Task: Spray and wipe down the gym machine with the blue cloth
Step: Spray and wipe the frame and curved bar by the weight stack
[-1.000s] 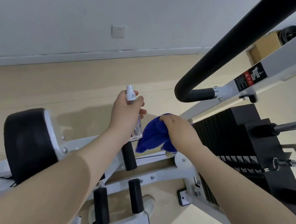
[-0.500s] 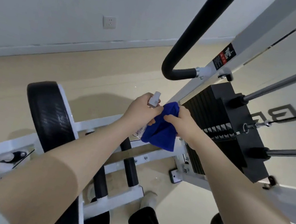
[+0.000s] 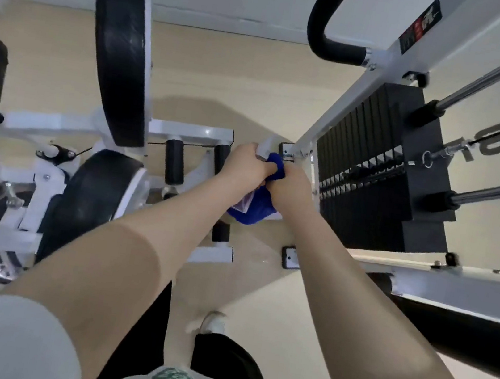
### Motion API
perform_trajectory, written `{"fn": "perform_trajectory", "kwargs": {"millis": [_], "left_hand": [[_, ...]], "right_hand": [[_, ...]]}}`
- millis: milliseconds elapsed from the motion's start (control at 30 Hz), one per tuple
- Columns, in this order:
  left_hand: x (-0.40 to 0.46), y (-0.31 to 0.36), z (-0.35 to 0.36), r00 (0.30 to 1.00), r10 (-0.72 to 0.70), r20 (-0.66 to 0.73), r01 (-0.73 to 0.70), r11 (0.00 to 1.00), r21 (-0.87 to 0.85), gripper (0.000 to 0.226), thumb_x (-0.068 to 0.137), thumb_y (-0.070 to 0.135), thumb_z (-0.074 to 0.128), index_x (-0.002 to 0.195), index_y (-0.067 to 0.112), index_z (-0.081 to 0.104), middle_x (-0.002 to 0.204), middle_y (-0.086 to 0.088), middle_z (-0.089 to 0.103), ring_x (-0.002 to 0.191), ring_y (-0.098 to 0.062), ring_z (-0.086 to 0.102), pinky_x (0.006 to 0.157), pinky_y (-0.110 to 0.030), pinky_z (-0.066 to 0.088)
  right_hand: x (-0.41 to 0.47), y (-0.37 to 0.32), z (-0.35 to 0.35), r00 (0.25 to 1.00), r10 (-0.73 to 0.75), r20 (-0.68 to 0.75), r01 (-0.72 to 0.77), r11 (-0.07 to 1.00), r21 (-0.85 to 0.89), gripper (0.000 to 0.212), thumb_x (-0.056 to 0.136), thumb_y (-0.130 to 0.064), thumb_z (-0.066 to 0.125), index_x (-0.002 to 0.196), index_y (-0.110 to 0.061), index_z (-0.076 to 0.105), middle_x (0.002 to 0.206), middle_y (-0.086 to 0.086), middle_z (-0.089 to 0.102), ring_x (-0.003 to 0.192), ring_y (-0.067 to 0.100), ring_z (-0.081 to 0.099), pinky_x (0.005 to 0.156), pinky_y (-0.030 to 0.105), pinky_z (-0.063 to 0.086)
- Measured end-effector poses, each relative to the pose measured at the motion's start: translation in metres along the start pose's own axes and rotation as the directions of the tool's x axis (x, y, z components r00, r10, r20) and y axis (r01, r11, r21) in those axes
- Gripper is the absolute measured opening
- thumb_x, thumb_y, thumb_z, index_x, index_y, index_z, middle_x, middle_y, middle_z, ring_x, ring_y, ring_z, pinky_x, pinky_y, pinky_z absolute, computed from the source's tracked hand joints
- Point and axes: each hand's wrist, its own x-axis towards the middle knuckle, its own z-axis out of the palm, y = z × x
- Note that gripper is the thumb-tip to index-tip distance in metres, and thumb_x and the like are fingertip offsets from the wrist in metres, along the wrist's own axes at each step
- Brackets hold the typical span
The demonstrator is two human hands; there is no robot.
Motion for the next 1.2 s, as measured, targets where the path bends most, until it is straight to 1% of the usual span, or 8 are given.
{"fn": "perform_trajectory", "kwargs": {"millis": [200, 333, 500, 633, 800, 900, 1067, 1200], "left_hand": [[-0.069, -0.061, 0.03, 0.99, 0.047, -0.135, -0.033, 0.994, 0.101, 0.008, 0.087, 0.016, 0.055, 0.085, 0.009, 0.051, 0.077, -0.005, 0.056, 0.072, -0.022, 0.053, 0.054, -0.029, 0.037], [-0.131, -0.112, 0.006, 0.974, 0.086, -0.211, -0.031, 0.967, 0.253, 0.015, 0.087, 0.022, 0.059, 0.086, 0.01, 0.049, 0.079, -0.003, 0.053, 0.075, -0.022, 0.051, 0.059, -0.029, 0.033], [-0.206, -0.192, -0.04, 0.965, -0.072, -0.252, 0.146, 0.946, 0.288, 0.015, 0.088, 0.02, 0.056, 0.096, 0.008, 0.051, 0.089, -0.005, 0.057, 0.078, -0.024, 0.053, 0.058, -0.029, 0.039], [-0.249, -0.258, -0.072, 0.904, -0.196, -0.381, 0.237, 0.969, 0.064, 0.008, 0.089, 0.016, 0.052, 0.085, 0.009, 0.052, 0.079, -0.005, 0.057, 0.071, -0.022, 0.053, 0.057, -0.029, 0.041], [-0.331, -0.339, -0.113, 0.758, -0.465, -0.459, 0.174, 0.821, -0.543, 0.018, 0.087, 0.011, 0.054, 0.07, 0.014, 0.049, 0.056, -0.006, 0.052, 0.05, -0.021, 0.047, 0.056, -0.028, 0.037], [-0.389, -0.375, -0.14, 0.748, -0.546, -0.376, 0.057, 0.618, -0.784, 0.014, 0.087, 0.009, 0.052, 0.074, 0.012, 0.05, 0.056, -0.005, 0.05, 0.048, -0.017, 0.047, 0.05, -0.023, 0.039], [-0.468, -0.44, -0.179, 0.797, -0.56, -0.227, -0.038, 0.328, -0.944, 0.016, 0.088, 0.021, 0.051, 0.077, 0.009, 0.055, 0.055, -0.002, 0.052, 0.048, -0.015, 0.05, 0.05, -0.024, 0.042], [-0.503, -0.506, -0.209, 0.847, -0.511, -0.149, -0.057, 0.191, -0.98, 0.018, 0.082, 0.024, 0.045, 0.077, 0.008, 0.051, 0.06, -0.004, 0.047, 0.052, -0.017, 0.044, 0.052, -0.023, 0.04]], "right_hand": [[-0.05, 0.05, 0.002, 0.987, -0.125, 0.097, 0.149, 0.938, -0.313, 0.01, 0.09, -0.011, 0.053, 0.099, -0.009, 0.056, 0.085, 0.003, 0.051, 0.081, 0.019, 0.048, 0.069, 0.029, 0.035], [-0.08, 0.052, 0.02, 0.931, -0.206, 0.301, 0.355, 0.698, -0.622, 0.012, 0.087, -0.012, 0.05, 0.097, -0.011, 0.055, 0.088, 0.007, 0.058, 0.08, 0.025, 0.055, 0.067, 0.035, 0.046], [-0.119, 0.035, 0.083, 0.869, -0.056, 0.492, 0.434, 0.562, -0.704, 0.015, 0.09, -0.01, 0.049, 0.105, -0.008, 0.051, 0.095, 0.011, 0.06, 0.082, 0.026, 0.057, 0.069, 0.036, 0.049], [-0.158, 0.034, 0.157, 0.814, -0.023, 0.581, 0.477, 0.597, -0.645, 0.019, 0.094, -0.018, 0.045, 0.101, -0.003, 0.054, 0.097, 0.013, 0.06, 0.083, 0.027, 0.054, 0.073, 0.036, 0.045], [-0.241, 0.018, 0.269, 0.731, 0.091, 0.676, 0.059, 0.979, -0.196, 0.009, 0.092, -0.01, 0.052, 0.095, -0.003, 0.055, 0.104, 0.021, 0.064, 0.091, 0.032, 0.064, 0.085, 0.044, 0.054], [-0.302, 0.004, 0.334, 0.64, 0.065, 0.765, -0.101, 0.995, 0.0, 0.011, 0.094, -0.009, 0.044, 0.102, -0.01, 0.051, 0.106, 0.012, 0.058, 0.092, 0.024, 0.057, 0.085, 0.039, 0.049], [-0.39, 0.01, 0.431, 0.475, 0.064, 0.878, -0.233, 0.971, 0.055, 0.039, 0.091, -0.045, 0.052, 0.123, -0.023, 0.044, 0.113, 0.0, 0.058, 0.098, 0.02, 0.058, 0.094, 0.045, 0.047], [-0.433, 0.028, 0.504, 0.346, 0.091, 0.934, -0.329, 0.944, 0.03, 0.039, 0.09, -0.039, 0.059, 0.119, -0.017, 0.042, 0.091, 0.005, 0.053, 0.084, 0.019, 0.054, 0.092, 0.044, 0.051]]}}
